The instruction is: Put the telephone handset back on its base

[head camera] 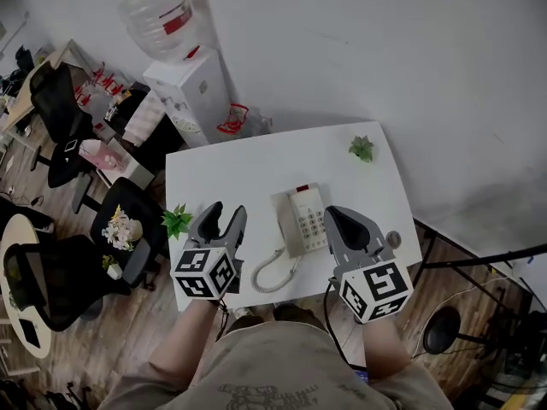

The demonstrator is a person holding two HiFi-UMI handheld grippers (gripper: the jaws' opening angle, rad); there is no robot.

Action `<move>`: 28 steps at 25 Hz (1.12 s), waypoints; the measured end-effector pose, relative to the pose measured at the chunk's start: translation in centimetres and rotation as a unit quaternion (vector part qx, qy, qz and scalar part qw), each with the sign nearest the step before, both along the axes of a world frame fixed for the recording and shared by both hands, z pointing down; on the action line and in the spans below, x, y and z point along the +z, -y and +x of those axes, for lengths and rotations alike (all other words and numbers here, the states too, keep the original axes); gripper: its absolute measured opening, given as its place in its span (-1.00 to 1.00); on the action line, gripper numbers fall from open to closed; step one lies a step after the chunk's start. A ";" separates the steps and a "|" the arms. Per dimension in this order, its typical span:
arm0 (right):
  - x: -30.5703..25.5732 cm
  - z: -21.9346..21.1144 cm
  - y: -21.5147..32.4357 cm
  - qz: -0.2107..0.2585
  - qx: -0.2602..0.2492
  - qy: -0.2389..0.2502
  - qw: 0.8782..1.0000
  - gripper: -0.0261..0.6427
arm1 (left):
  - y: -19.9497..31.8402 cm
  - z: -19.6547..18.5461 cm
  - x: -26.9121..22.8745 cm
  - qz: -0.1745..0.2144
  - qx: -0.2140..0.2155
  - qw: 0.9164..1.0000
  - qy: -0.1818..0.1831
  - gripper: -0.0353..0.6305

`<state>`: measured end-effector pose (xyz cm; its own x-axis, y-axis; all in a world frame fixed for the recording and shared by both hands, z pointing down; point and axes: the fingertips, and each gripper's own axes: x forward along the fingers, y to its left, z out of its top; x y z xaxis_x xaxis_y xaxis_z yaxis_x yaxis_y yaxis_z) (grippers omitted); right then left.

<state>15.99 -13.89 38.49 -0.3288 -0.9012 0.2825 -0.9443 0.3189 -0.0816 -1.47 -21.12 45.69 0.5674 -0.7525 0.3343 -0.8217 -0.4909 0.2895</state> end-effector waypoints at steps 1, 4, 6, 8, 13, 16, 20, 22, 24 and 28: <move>-1.1 -0.5 0.1 0.013 -0.004 0.003 1.000 -0.84 | -0.2 -0.3 -0.9 0.010 0.008 1.000 0.002 -0.25; -4.1 -1.9 0.2 0.047 -0.015 0.010 0.999 -0.84 | -0.9 -1.4 -3.6 0.037 0.028 0.999 0.021 -0.32; -5.9 -2.8 0.1 0.067 -0.021 0.015 0.997 -0.84 | -1.4 -2.3 -5.6 0.056 0.035 0.998 0.023 -0.33; -7.5 -3.6 -0.2 0.085 -0.023 0.018 0.996 -0.85 | -1.9 -3.4 -7.5 0.074 0.037 0.996 0.015 -0.40; -10.0 -5.6 -1.3 0.111 -0.030 0.029 0.993 -0.84 | -3.4 -6.0 -11.1 0.121 0.047 0.991 0.025 -0.59; -10.4 -6.8 -1.8 0.112 -0.036 0.030 0.993 -0.85 | -4.2 -7.5 -12.1 0.134 0.047 0.989 0.040 -0.60; -9.4 -8.4 -2.3 0.098 -0.045 0.032 0.994 -0.85 | -5.4 -9.3 -12.6 0.145 0.048 0.986 0.059 -0.68; -8.8 -9.0 -2.6 0.090 -0.050 0.032 0.994 -0.85 | -5.9 -10.0 -12.6 0.148 0.046 0.986 0.062 -0.75; -8.0 -9.6 -3.0 0.081 -0.052 0.031 0.995 -0.85 | -6.3 -10.8 -12.0 0.144 0.042 0.987 0.061 -0.79; -5.9 -10.5 -3.5 0.061 -0.058 0.013 0.996 -0.85 | -6.5 -11.9 -9.5 0.129 0.040 0.989 0.061 -0.88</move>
<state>5.44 -10.40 32.64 -0.4380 -0.8840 0.1632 -0.8988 0.4345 -0.0586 -13.33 -14.62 36.24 0.5958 -0.7764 0.2057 -0.7985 -0.6002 0.0472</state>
